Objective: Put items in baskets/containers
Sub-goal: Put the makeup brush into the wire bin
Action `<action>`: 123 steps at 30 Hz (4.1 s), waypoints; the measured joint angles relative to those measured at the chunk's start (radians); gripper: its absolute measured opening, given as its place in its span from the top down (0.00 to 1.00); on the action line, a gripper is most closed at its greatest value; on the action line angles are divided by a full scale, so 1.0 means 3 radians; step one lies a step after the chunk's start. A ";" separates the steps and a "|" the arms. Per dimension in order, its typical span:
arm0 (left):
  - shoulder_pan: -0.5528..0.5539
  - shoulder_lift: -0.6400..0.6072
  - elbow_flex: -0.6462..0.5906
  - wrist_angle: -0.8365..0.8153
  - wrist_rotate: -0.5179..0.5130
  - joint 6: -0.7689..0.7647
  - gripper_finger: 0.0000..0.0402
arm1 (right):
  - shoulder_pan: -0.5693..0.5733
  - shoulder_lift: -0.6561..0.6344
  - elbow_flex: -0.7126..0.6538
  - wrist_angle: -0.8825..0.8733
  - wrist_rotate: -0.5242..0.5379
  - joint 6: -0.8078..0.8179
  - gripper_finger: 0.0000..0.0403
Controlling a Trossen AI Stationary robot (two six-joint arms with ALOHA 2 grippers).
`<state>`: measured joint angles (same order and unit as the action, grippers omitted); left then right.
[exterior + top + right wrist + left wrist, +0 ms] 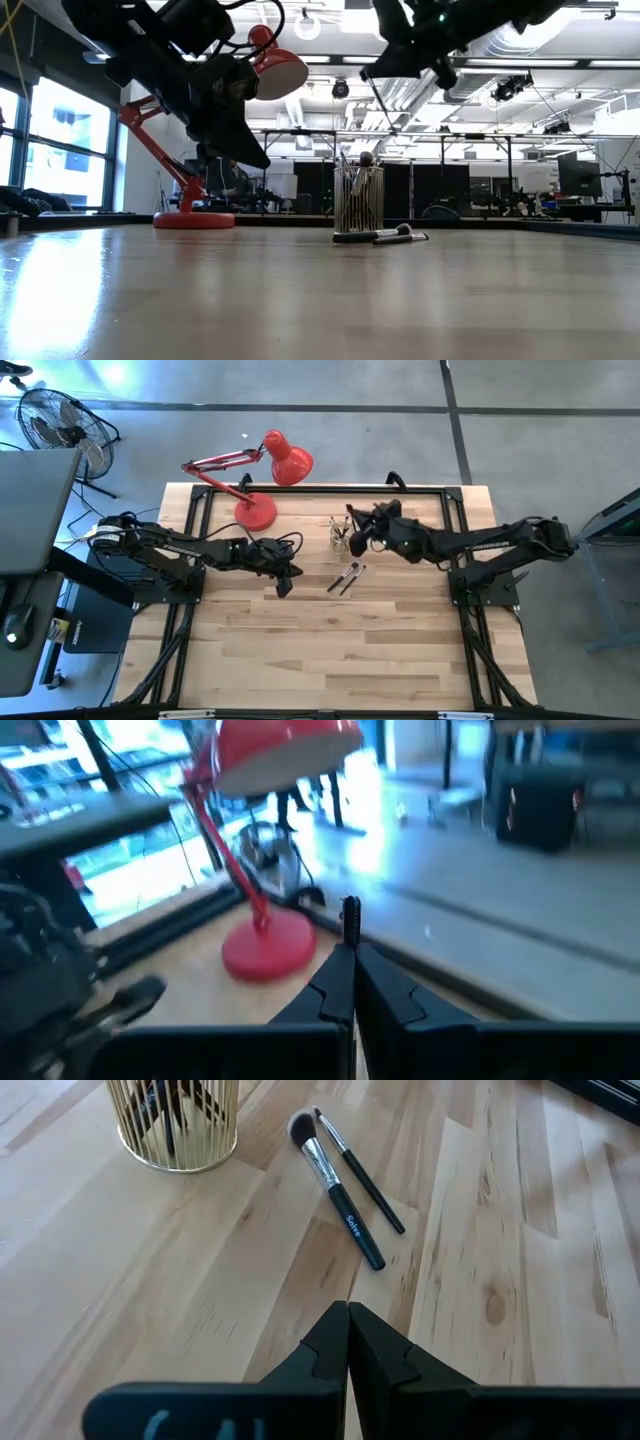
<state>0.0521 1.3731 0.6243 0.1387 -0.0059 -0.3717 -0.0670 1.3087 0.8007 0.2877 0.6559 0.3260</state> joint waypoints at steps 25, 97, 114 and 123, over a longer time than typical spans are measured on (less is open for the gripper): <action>0.0000 0.0000 -0.0001 0.0191 -0.0039 0.0000 1.00 | -0.1003 0.0734 -0.1072 0.3189 -0.2037 -0.0656 1.00; -0.0229 0.1392 0.2653 -0.2494 -0.0656 0.0079 1.00 | 0.0284 -0.1236 -0.0971 -0.2980 -0.1256 0.1678 0.98; -0.0218 0.2318 0.3604 -0.2766 -0.0552 -0.0302 0.76 | 0.0438 -0.1243 -0.0971 -0.3063 -0.1284 0.1176 0.99; -0.0217 0.2657 0.3604 -0.2516 -0.0562 -0.0434 0.74 | 0.0445 -0.1243 -0.0971 -0.3065 -0.1576 0.1077 0.98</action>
<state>-0.0132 2.1703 1.7054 -0.6163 -0.1744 -0.5018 0.0666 0.9360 0.5095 -0.6319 0.1831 0.6491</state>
